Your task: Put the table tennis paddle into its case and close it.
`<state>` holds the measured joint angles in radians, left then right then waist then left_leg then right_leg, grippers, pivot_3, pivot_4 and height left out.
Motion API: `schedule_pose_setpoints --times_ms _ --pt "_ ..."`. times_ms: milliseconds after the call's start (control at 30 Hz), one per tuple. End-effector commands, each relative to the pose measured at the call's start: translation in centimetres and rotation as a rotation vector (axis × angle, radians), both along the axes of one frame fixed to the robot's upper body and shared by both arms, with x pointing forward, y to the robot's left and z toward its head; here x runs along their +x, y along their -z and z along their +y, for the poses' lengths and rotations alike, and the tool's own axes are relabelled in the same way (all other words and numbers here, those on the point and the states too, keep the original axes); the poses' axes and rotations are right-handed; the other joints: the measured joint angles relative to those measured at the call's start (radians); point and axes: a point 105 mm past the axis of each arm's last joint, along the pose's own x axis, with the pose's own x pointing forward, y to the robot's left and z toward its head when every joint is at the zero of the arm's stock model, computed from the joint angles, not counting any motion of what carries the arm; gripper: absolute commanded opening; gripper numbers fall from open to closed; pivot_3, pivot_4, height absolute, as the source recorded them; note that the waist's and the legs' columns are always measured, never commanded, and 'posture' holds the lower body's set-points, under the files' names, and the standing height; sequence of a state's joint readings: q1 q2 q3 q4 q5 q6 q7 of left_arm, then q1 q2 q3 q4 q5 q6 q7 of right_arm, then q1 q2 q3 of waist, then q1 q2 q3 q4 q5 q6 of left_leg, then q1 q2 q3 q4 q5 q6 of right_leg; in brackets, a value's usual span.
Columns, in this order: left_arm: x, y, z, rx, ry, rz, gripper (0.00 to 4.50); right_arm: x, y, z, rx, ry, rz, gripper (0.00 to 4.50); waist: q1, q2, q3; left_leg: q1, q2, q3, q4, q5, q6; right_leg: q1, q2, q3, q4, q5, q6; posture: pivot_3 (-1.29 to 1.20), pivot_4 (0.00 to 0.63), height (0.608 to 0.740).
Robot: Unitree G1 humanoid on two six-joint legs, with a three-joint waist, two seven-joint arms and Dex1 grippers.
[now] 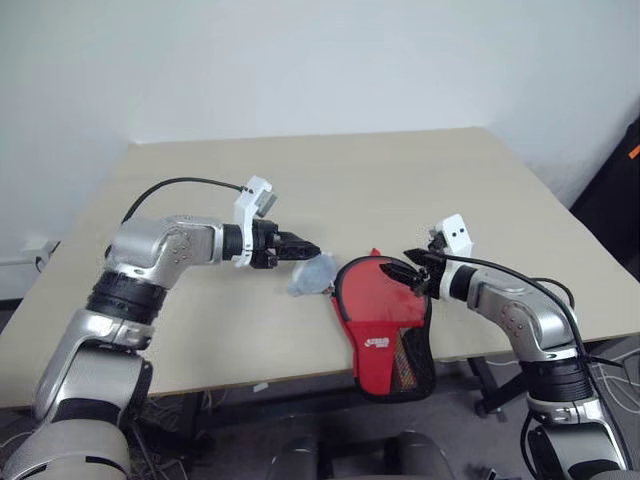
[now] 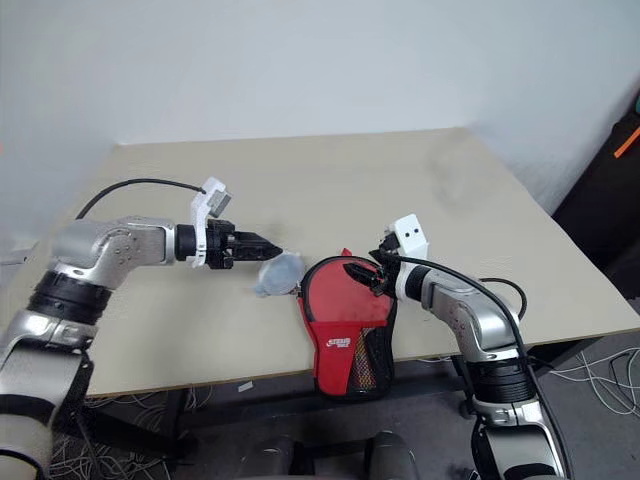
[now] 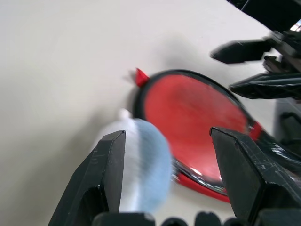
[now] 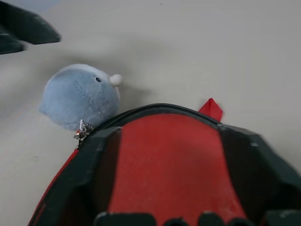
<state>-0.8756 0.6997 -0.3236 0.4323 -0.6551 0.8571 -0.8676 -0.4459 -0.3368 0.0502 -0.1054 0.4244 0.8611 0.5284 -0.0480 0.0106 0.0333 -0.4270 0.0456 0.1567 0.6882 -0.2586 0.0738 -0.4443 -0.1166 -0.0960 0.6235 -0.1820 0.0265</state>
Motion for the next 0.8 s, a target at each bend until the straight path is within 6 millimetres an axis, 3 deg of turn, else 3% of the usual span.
schedule_pose_setpoints --times_ms 33,100,300,500,600,700,800 --pt "1.0 0.2 0.3 0.067 0.029 -0.043 3.01 -0.2 -0.7 1.6 0.032 -0.055 -0.024 1.94 -0.001 0.0 0.0 0.0 0.0 0.0 0.0 0.0 0.0 0.0 0.0 0.0 0.0 0.0 0.0 0.0 0.0 0.724" --pt "1.2 0.8 0.2 0.07 0.049 -0.03 3.01 -0.5 -0.3 2.5 0.044 -0.082 0.0 1.31 -0.003 0.0 0.0 0.0 0.0 0.0 0.0 0.0 0.0 0.0 0.0 0.0 0.0 0.0 0.0 0.0 0.0 0.724" --pt "1.2 1.7 -1.0 0.038 0.129 -0.044 3.01 -1.1 1.7 4.2 0.012 -0.116 0.05 1.31 -0.003 -0.001 0.0 -0.001 0.0 -0.002 0.003 0.0 0.001 0.001 0.0 -0.001 0.0 0.0 0.0 0.0 0.0 0.724" --pt "-0.3 3.3 -2.1 -0.008 0.219 0.056 3.01 -0.6 2.3 4.0 -0.003 -0.071 0.065 1.31 -0.004 -0.001 0.0 -0.002 0.0 -0.003 0.003 0.0 0.001 0.0 0.0 -0.001 0.001 0.0 0.0 0.0 0.0 0.724" --pt "-0.4 4.2 -2.1 -0.006 0.196 0.105 3.56 -0.4 2.5 3.6 -0.016 -0.053 0.071 1.29 -0.003 -0.002 0.0 -0.002 0.0 -0.003 0.004 0.0 0.002 0.001 0.0 -0.001 0.001 0.0 0.0 0.0 0.0 0.724" --pt "-0.5 5.4 -2.0 0.029 0.18 0.134 4.48 -0.4 2.6 3.3 -0.024 -0.048 0.074 1.29 -0.003 -0.002 0.0 -0.002 0.0 -0.004 0.005 0.001 0.005 0.001 0.0 -0.001 0.001 0.0 0.0 0.0 0.0 0.724" --pt "-0.3 5.8 -2.1 0.029 0.159 0.158 4.48 -0.5 2.8 3.3 -0.035 -0.052 0.074 1.29 -0.004 -0.002 0.0 -0.001 0.0 -0.004 0.005 0.001 0.005 0.001 0.0 -0.001 0.001 0.0 0.0 0.0 0.0 0.724"
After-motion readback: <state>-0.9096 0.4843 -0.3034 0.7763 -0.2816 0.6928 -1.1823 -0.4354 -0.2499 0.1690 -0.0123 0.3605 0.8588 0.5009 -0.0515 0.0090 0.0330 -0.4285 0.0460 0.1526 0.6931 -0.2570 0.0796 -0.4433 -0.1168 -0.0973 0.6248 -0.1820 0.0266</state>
